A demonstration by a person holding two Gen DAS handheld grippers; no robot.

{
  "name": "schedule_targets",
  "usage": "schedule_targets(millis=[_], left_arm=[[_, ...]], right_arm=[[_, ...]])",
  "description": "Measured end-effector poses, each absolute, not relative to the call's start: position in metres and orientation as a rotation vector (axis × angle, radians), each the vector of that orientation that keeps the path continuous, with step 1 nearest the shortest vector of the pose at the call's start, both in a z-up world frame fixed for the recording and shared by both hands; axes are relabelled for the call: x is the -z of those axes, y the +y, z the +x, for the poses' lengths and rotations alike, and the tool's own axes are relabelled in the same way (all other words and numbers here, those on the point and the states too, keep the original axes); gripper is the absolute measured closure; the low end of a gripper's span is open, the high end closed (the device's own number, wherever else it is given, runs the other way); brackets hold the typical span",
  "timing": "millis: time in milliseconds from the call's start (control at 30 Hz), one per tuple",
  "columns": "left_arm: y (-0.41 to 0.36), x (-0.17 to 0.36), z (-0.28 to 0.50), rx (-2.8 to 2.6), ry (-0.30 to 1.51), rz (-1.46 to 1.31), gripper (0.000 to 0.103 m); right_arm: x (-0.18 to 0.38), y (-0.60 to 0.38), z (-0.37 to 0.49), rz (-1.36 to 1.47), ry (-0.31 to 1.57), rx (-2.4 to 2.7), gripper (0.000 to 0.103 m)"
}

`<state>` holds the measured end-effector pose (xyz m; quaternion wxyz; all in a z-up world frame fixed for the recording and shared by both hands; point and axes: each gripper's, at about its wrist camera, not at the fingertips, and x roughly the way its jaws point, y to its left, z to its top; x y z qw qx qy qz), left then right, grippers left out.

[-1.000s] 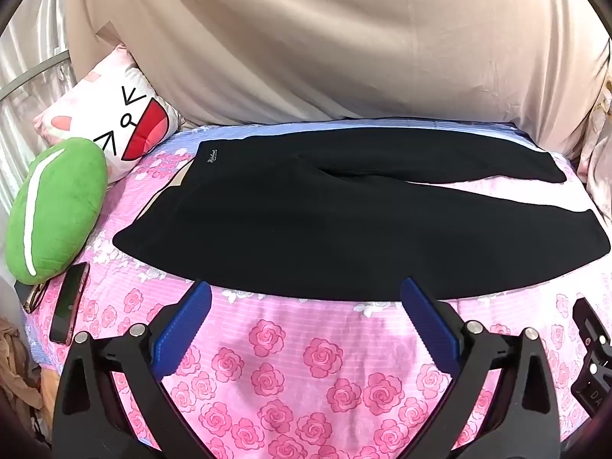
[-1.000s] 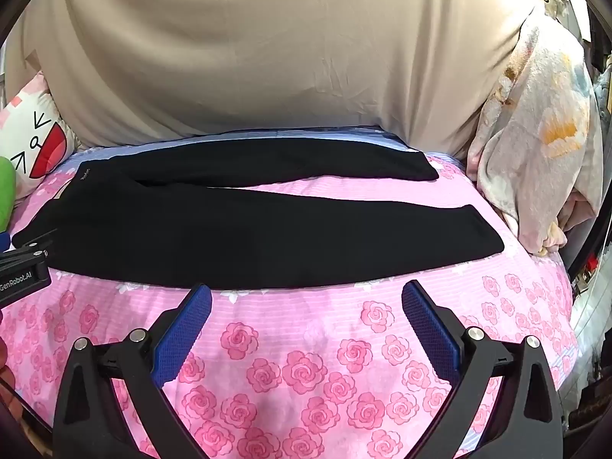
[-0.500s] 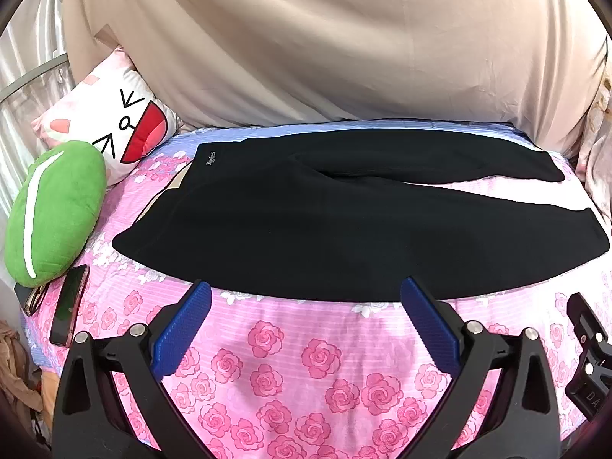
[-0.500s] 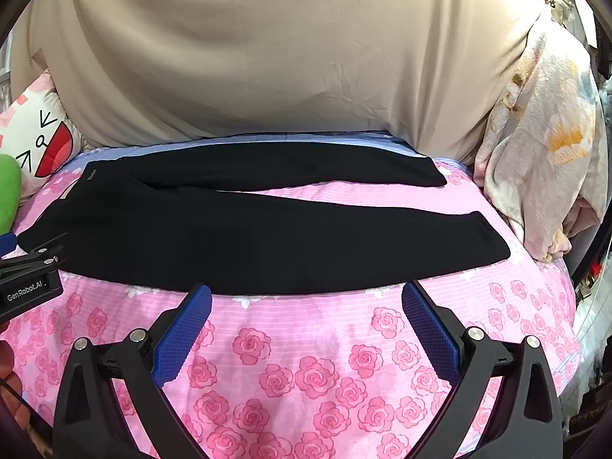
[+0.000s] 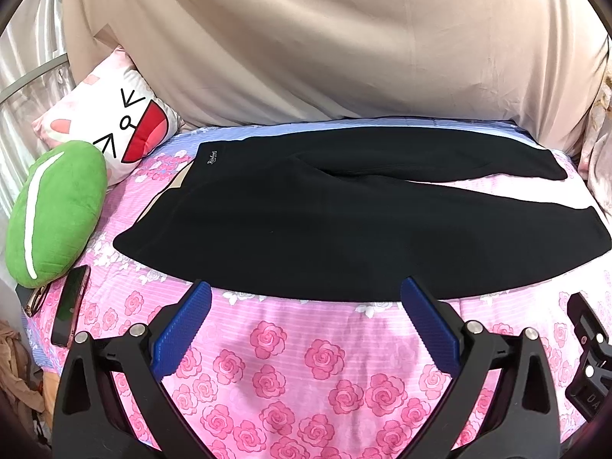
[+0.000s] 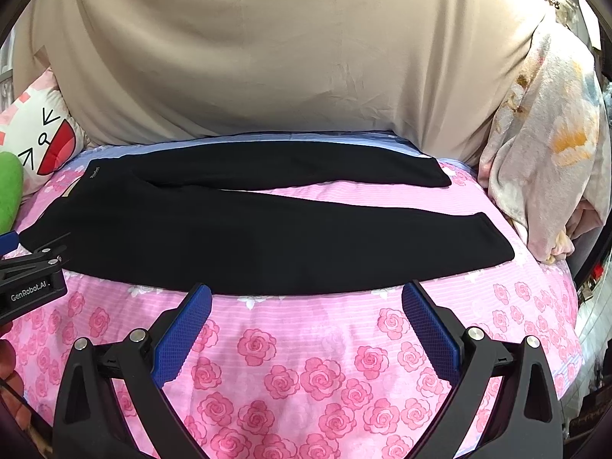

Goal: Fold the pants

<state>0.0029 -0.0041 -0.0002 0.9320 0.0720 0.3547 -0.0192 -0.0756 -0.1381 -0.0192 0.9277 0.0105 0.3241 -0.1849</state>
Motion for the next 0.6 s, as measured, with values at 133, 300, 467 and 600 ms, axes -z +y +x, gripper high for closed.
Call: schedule_targets(millis=[133, 300, 467, 600], left_arm=[[-0.0063, 0.0018, 0.0041, 0.038, 0.726, 0.151, 0.006], [-0.0067, 0.0026, 0.0034, 0.044, 0.726, 0.153, 0.006], [-0.0074, 0.002, 0.0027, 0.047, 0.725, 0.156, 0.006], [-0.0075, 0.0012, 0.0033, 0.043, 0.725, 0.155, 0.006]], right_arm=[[0.0198, -0.1381, -0.0739, 0.02, 0.664, 0.378, 0.005], [0.0207, -0.1381, -0.0733, 0.02, 0.665, 0.38, 0.005], [0.0211, -0.1384, -0.0738, 0.021, 0.663, 0.379, 0.005], [0.0218, -0.1384, -0.0739, 0.017, 0.663, 0.385, 0.005]])
